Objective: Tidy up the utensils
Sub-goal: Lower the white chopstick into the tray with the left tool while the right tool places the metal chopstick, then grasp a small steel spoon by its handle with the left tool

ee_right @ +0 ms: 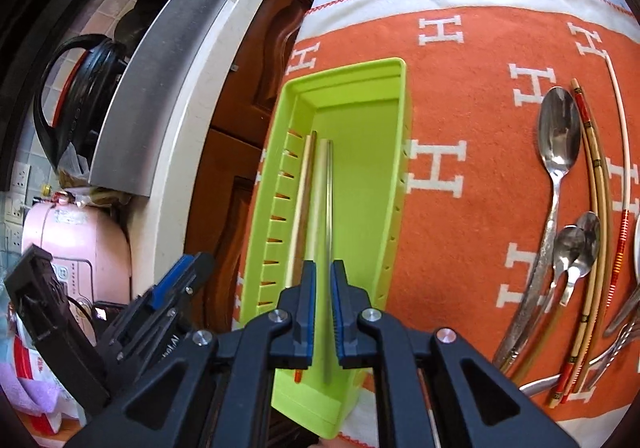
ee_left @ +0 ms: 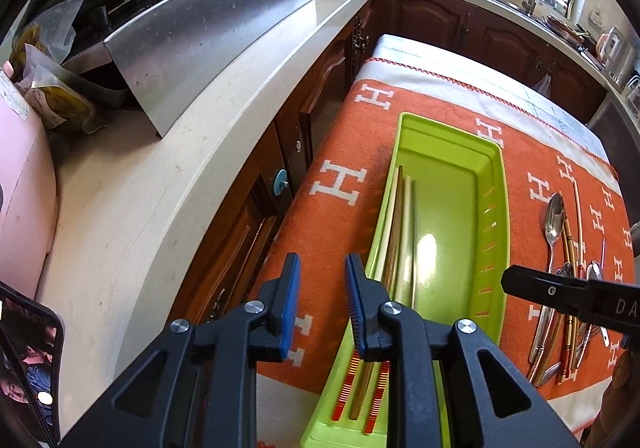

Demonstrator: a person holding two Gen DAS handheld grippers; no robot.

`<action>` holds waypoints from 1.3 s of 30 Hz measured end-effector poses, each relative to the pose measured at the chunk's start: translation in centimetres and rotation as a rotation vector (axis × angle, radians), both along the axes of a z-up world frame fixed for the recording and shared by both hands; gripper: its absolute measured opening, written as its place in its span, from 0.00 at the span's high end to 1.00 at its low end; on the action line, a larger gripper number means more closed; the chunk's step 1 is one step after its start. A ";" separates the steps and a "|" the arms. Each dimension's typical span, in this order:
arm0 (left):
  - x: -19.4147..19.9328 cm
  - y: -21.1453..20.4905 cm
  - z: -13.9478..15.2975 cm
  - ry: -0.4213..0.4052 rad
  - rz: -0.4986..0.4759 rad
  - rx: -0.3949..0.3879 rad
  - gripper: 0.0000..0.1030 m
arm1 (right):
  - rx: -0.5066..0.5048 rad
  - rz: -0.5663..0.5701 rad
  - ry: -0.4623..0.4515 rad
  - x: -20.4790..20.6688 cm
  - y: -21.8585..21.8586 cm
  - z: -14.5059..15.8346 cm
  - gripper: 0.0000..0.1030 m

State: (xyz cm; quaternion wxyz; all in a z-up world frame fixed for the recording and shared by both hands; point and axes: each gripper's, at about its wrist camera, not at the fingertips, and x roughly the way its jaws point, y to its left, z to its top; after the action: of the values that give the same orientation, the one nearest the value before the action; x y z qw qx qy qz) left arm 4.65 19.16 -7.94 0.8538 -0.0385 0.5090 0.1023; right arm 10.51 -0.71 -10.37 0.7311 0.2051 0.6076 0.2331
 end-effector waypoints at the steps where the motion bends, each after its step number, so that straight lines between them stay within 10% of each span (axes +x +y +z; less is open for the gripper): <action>1: 0.1 -0.2 -0.1 0.002 -0.005 0.000 0.80 | -0.011 0.006 -0.010 -0.1 -0.1 0.0 0.92; 25: 1.0 -11.6 0.3 0.029 -0.272 -0.080 0.70 | -0.248 -0.017 -0.330 -4.7 -10.8 2.9 0.92; 39: 3.0 -18.2 -2.1 0.107 -0.396 -0.116 0.70 | -0.218 -0.122 -0.290 -5.6 -17.6 0.4 0.92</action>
State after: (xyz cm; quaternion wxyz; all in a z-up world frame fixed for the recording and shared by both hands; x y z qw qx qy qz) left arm 7.67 0.97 -10.02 0.8253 0.0187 0.5564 -0.0951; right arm 4.90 -18.29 -9.95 0.8415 0.1257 0.5040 0.1483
